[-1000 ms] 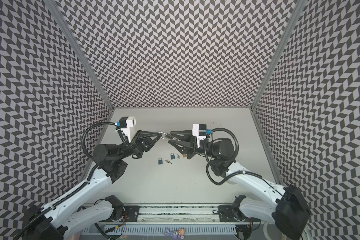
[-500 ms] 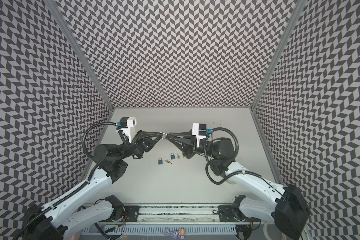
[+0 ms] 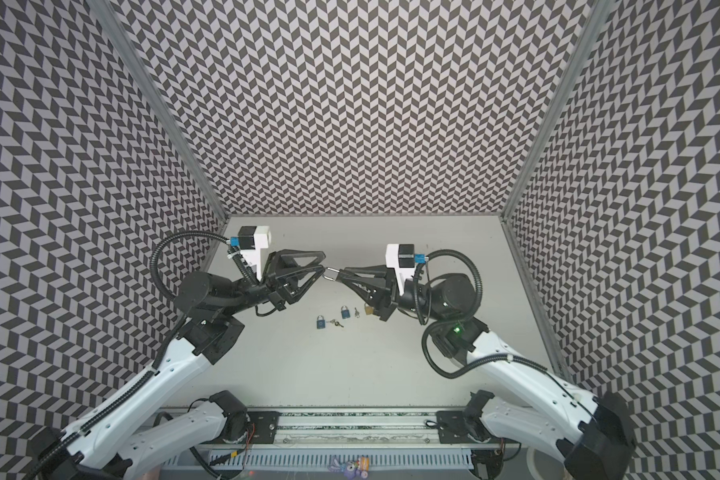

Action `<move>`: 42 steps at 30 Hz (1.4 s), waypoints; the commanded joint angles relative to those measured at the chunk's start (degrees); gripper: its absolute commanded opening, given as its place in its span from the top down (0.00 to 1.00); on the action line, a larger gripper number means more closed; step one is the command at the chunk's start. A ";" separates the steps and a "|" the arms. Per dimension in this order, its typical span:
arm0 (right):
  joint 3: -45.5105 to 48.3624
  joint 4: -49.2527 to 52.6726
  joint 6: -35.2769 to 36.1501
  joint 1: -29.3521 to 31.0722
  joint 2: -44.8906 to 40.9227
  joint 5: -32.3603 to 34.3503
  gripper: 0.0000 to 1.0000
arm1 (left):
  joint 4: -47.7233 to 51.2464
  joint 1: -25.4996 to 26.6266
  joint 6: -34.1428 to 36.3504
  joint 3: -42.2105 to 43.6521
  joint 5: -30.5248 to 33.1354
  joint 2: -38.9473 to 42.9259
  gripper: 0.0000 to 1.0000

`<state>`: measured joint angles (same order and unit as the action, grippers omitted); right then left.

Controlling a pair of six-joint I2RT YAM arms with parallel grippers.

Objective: Lock with the key

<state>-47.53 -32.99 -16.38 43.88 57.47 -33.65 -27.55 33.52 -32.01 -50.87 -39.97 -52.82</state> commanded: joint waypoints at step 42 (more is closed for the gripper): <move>-17.82 33.20 7.59 -8.80 2.64 -21.37 1.00 | 12.50 -0.62 12.01 -3.40 -15.12 -2.97 0.65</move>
<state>-64.58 4.32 -8.29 35.18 60.12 -53.67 -14.39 32.29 -20.62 -53.28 -53.80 -55.37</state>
